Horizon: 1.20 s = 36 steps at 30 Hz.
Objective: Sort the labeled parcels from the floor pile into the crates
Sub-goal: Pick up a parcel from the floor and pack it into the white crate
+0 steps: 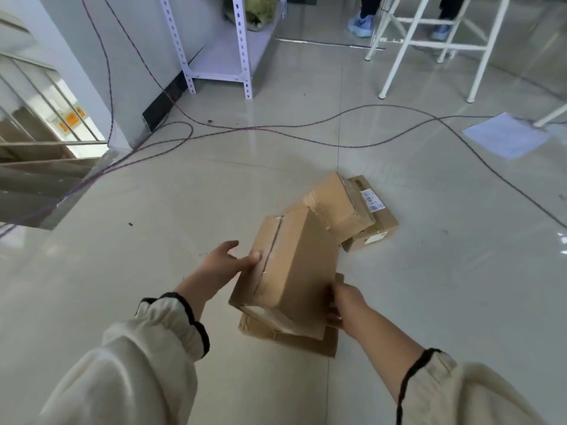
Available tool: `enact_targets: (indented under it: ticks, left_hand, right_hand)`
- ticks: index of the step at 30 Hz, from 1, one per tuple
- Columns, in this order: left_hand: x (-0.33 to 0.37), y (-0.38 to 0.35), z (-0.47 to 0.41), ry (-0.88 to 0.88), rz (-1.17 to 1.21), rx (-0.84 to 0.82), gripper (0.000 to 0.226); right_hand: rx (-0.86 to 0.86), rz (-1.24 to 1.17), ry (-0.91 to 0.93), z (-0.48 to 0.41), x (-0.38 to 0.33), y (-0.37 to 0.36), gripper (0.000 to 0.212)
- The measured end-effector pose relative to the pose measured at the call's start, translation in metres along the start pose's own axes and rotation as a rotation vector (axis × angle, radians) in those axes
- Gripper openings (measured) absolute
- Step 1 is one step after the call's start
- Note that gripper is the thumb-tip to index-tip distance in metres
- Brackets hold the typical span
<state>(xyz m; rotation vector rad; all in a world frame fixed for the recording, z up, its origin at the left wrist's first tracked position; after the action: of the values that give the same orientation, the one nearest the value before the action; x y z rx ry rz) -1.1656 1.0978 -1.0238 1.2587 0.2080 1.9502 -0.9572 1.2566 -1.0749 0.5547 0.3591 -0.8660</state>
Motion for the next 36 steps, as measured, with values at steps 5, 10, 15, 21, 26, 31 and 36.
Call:
enact_targets:
  ticks: [5, 10, 15, 21, 26, 31, 36]
  left_hand:
    - [-0.026, -0.051, 0.022, 0.321, 0.098, -0.405, 0.099]
    - [-0.015, -0.068, 0.022, 0.259, 0.117, -0.417, 0.059]
    - [-0.037, -0.088, 0.033, 0.267, -0.086, -0.454, 0.050]
    - [-0.038, -0.091, 0.033, 0.333, 0.040, -0.568, 0.081]
    - [-0.043, -0.041, 0.012, 0.209, 0.118, -0.285, 0.076]
    - [-0.038, -0.012, 0.003, 0.072, 0.139, -0.119, 0.053]
    - [-0.036, -0.033, 0.014, 0.044, -0.019, -0.265, 0.046]
  right_hand:
    - [0.255, 0.068, 0.282, 0.004, -0.029, 0.029, 0.036]
    - [0.052, -0.161, 0.261, 0.035, -0.073, 0.021, 0.033]
    - [0.041, 0.192, 0.461, 0.046, -0.080, 0.015, 0.043]
    - [0.021, 0.102, 0.331, 0.030, -0.063, 0.027, 0.032]
    - [-0.093, -0.049, 0.217, 0.018, -0.042, 0.001, 0.030]
    - [0.005, 0.079, 0.083, 0.001, -0.011, -0.003, 0.027]
    - [0.006, 0.135, -0.008, -0.008, 0.011, 0.004, 0.030]
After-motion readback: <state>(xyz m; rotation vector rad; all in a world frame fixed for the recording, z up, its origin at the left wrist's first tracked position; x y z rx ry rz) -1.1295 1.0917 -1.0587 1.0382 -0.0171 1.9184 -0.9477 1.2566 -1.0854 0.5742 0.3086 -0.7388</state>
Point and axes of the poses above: each hand's wrist, its own z-axis away from the middle knuckle, its own y-axis out of the back of the hand, x = y × z, the point moved 9 cm from there along -z, towards the middle knuckle, and after that the axes turned 13 degrees about x, right-handed, at the moved point
